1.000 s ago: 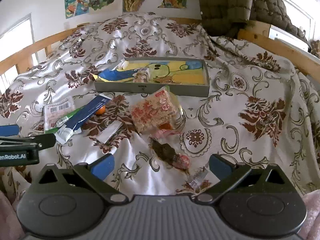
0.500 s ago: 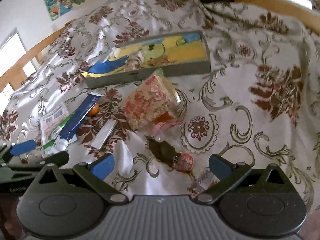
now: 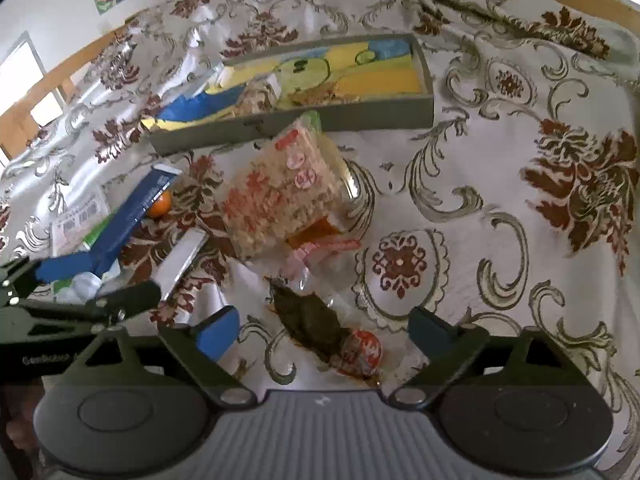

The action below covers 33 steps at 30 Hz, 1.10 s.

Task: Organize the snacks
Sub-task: 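Grasp the white stick packet with the left gripper while the right gripper reaches the brown candy, then grasp the brown-wrapped candy with the right gripper while the left gripper lifts the white packet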

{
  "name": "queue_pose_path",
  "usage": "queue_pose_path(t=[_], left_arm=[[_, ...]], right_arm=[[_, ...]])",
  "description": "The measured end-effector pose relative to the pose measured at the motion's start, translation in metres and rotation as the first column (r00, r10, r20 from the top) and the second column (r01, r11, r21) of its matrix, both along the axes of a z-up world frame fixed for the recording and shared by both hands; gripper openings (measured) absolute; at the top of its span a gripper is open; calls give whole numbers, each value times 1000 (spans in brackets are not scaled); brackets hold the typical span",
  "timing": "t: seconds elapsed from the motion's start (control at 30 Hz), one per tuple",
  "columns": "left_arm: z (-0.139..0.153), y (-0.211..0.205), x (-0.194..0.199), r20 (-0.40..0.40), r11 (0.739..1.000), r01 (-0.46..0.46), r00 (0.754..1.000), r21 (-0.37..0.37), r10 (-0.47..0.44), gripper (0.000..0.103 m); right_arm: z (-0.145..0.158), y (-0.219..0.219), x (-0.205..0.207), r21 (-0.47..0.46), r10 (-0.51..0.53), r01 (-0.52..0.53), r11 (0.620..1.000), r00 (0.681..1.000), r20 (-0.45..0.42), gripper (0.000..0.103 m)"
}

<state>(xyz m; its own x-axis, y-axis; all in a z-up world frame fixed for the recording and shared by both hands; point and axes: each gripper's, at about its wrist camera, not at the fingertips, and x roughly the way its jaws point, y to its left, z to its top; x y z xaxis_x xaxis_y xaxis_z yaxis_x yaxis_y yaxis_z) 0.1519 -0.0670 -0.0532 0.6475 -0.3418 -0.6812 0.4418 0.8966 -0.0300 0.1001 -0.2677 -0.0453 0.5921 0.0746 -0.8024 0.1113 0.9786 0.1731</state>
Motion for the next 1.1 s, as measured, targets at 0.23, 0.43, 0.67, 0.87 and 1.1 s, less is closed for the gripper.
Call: queue_pose_path(t=[0.23,0.43,0.67,0.87,1.1], left_arm=[[-12,-11,9,-32,998,61,998,17,-60,64],[-20,-11,17,-63,998,42,997,36,-40,42],[-19,-12,13,-94,997,77,993,1,-77,24],[-23,-18,9,-99,994,105,990,21,-102,25],[-25,-18,12,-119,994,111,987,24,-108,28]], right_arm=[[-6,4,4,-12,19,-19,1000,1000,-16,87],[-7,17,4,-22,85,-85,996,996,-16,77],[-8,24,4,-3,137,-137,991,991,-4,58],[-8,30,4,-20,162,-162,987,987,-19,62],[-9,33,-2,-99,148,-154,983,987,-63,85]])
